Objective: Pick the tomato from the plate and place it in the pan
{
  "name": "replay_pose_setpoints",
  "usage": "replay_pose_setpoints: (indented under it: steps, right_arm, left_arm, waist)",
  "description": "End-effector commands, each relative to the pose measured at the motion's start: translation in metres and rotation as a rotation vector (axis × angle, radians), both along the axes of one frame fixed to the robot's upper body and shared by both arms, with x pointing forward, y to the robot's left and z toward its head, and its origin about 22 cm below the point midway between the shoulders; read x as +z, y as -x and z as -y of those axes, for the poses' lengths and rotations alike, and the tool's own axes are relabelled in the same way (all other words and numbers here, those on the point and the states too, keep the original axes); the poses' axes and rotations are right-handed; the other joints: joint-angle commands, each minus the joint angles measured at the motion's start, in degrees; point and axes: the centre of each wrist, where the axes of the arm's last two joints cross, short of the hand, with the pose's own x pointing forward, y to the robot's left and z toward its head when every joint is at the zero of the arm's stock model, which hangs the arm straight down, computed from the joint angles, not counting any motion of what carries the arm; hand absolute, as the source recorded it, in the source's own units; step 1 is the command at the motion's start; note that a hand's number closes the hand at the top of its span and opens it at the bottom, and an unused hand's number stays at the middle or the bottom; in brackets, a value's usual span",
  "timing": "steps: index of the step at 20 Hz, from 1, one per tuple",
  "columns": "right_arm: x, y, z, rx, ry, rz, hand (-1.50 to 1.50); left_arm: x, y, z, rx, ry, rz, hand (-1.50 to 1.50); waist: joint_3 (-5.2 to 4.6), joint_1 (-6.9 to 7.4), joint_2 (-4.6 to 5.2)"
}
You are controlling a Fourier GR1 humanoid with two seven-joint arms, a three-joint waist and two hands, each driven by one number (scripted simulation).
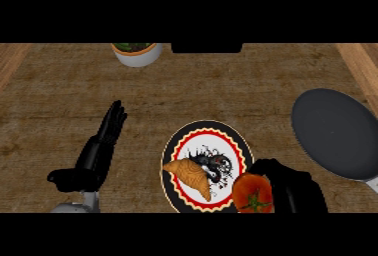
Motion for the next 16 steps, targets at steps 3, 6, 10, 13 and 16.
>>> replay_pose_setpoints:
  steps: [3,6,10,13,16]
  right_arm:
    - [0.033,0.011,0.029,-0.115,-0.173,0.087,1.5]
    - [0.027,-0.017,0.037,-0.173,-0.226,0.1,1.5]
    - [0.022,-0.04,0.079,-0.242,-0.323,0.141,1.5]
    - [-0.014,-0.033,0.105,-0.321,-0.291,0.149,1.5]
    - [-0.009,-0.065,0.137,-0.329,-0.279,0.216,1.5]
  left_arm:
    - [0.003,-0.008,-0.005,-0.007,-0.01,0.008,0.0]
    - [-0.01,0.005,-0.003,-0.011,0.012,-0.002,0.0]
    - [-0.016,0.005,0.019,-0.011,-0.005,0.003,0.0]
    - [-0.019,0.011,0.013,-0.016,0.004,0.005,0.0]
    - [0.013,-0.003,0.014,-0.018,-0.006,0.012,0.0]
  waist:
    - [0.04,0.12,0.19]
    - [0.04,0.72,0.3]
    - [0.08,0.72,0.39]
    - [0.08,0.48,0.29]
    - [0.08,0.84,0.29]
